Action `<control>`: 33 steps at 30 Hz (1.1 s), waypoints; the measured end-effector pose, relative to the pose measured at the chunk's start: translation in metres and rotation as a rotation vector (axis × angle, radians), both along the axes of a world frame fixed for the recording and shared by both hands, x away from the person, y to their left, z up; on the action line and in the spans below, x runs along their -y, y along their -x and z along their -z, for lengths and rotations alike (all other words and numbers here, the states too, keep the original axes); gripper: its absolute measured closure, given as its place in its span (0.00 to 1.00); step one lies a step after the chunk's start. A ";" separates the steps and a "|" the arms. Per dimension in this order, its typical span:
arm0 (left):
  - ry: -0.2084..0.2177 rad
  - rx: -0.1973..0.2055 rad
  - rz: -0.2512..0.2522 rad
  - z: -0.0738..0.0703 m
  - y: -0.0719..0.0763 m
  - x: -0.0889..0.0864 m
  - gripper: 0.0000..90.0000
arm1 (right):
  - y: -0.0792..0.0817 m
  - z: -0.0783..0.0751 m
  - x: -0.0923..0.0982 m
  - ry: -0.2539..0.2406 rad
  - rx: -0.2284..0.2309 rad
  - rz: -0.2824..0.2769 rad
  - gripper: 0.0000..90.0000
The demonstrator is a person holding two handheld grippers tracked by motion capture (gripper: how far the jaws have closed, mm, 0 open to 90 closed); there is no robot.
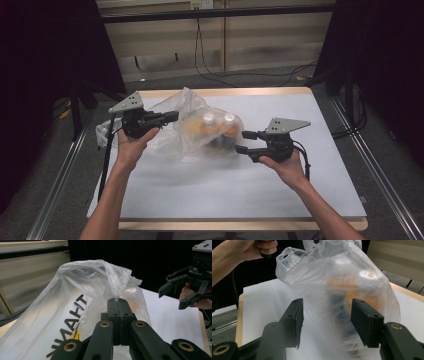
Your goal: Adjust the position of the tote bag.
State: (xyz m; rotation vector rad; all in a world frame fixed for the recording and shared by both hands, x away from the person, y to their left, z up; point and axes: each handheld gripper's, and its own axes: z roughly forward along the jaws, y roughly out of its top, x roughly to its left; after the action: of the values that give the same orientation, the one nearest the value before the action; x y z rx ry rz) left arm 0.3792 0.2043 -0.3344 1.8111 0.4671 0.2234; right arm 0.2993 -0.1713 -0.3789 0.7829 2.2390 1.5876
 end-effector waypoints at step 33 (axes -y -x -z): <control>-0.049 0.078 0.106 -0.053 0.004 0.070 1.00 | -0.030 -0.029 -0.056 -0.044 0.070 -0.065 0.53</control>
State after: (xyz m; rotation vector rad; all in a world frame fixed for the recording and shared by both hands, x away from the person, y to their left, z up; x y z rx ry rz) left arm 0.3757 0.1340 -0.2814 1.8617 0.3126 0.2327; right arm 0.3295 -0.1150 -0.3502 0.6613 2.2080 1.6718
